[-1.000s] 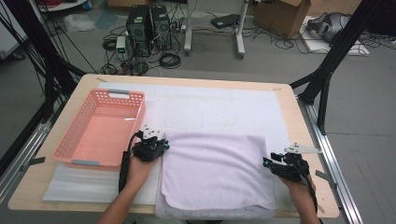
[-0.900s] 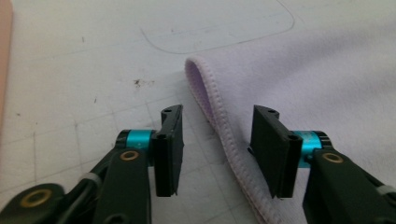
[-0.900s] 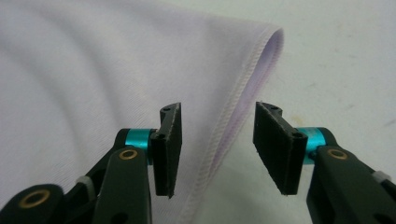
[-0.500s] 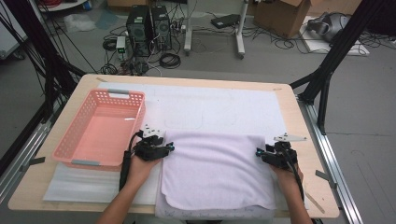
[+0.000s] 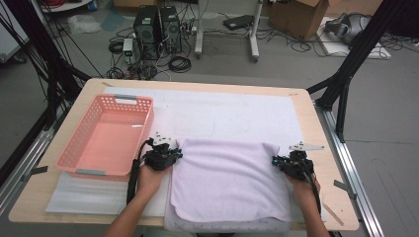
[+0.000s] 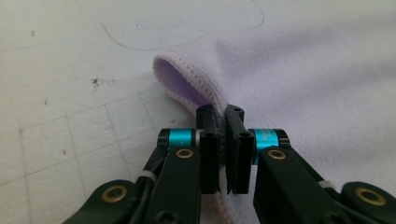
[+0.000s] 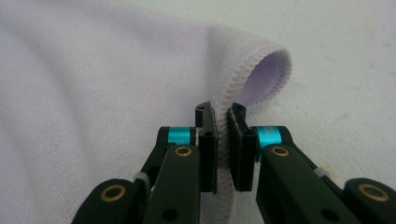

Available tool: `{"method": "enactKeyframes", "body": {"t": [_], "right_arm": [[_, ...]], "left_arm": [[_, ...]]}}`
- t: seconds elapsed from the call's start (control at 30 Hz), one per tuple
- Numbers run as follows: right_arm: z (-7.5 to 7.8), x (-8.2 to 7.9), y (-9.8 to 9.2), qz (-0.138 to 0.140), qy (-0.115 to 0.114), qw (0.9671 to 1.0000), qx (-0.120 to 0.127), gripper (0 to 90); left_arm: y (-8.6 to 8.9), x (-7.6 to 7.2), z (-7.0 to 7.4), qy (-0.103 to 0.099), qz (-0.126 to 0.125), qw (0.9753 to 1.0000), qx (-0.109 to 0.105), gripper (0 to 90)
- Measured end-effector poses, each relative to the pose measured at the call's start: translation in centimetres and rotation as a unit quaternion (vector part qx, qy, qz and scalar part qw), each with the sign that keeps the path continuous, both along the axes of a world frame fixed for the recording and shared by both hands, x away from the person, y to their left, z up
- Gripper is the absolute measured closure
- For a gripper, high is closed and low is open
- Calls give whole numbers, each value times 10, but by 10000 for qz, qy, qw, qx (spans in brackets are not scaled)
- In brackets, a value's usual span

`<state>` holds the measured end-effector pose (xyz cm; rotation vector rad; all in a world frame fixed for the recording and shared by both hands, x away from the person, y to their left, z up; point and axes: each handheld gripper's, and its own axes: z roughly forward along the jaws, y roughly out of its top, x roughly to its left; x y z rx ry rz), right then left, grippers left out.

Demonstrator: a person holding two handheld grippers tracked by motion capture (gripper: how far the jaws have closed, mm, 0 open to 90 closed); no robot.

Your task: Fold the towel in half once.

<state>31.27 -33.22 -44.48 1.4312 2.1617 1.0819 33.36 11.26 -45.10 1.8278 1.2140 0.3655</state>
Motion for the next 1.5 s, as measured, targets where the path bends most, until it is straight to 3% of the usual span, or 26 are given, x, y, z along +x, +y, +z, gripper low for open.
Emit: {"method": "enactKeyframes", "body": {"t": [0.07,0.33,0.47,0.67,0.93,1.0,1.07,1.17,1.3,1.37,1.43,1.5], "right_arm": [[2,0,-4,-52,-100,9999,100,845],[14,6,-9,-201,-541,9981,200,849],[23,21,-8,-286,-694,9969,217,849],[40,56,-4,-333,-871,9956,116,849],[46,99,5,-373,-912,9950,-149,848],[45,108,6,-438,-859,9952,-165,848],[44,116,7,-495,-865,9949,-145,848],[43,125,11,-503,-830,9952,-142,848],[41,131,16,-494,-859,9948,-238,845],[37,133,17,-514,-781,9955,-141,815],[34,133,17,-528,-659,9964,-73,667],[34,132,17,-625,-594,9963,53,623]], "left_arm": [[1,2,3,-21,82,9998,-167,857],[-2,22,27,-189,179,9992,-295,858],[-2,37,36,-284,326,9984,-375,858],[-2,66,42,-288,560,9970,-441,857],[-3,101,44,-365,585,9975,-179,856],[-3,110,43,-387,643,9968,-270,856],[-1,116,39,-388,759,9957,-358,856],[-2,121,31,-245,756,9966,-203,854],[-1,120,30,-331,750,9965,-138,841],[-1,120,30,-318,721,9967,-177,768],[0,119,30,-167,644,9974,-265,644],[-2,117,30,-11,546,9981,-303,570]]}}
